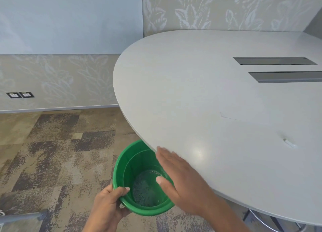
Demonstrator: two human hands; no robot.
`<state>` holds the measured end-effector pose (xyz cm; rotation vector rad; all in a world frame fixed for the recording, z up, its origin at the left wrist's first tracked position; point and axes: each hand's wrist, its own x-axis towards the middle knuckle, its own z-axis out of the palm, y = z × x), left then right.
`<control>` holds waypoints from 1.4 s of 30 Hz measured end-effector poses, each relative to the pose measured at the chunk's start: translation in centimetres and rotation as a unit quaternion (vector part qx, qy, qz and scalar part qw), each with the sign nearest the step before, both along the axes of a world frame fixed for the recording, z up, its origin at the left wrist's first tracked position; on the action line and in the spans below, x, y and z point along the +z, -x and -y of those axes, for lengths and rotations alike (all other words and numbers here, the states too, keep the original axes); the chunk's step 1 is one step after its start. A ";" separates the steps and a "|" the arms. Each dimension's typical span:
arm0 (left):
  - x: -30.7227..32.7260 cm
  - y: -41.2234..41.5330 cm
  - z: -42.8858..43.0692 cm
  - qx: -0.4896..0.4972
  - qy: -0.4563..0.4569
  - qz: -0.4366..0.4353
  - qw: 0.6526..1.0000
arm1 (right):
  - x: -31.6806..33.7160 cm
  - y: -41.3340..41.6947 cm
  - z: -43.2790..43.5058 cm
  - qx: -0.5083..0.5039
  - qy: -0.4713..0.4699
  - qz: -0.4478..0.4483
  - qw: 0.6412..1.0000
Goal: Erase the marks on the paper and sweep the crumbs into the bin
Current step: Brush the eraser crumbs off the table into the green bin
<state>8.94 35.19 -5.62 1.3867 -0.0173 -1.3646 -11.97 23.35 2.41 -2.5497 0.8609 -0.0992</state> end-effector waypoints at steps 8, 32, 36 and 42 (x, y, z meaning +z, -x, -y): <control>0.4 -0.3 -0.1 -0.001 0.002 -0.005 1.000 | -1.0 -0.4 0.4 -0.006 0.040 -0.079 0.996; 0.7 -0.8 0.8 -0.010 -0.004 -0.028 1.000 | 0.8 -0.8 2.5 -0.064 -0.023 -0.003 0.998; 0.9 -0.7 0.9 -0.021 -0.003 -0.032 0.999 | -0.6 2.9 9.1 -0.182 0.052 -0.042 0.981; 1.1 -0.6 1.2 -0.031 -0.012 -0.031 0.999 | -2.3 3.0 9.0 -0.176 0.060 -0.130 0.974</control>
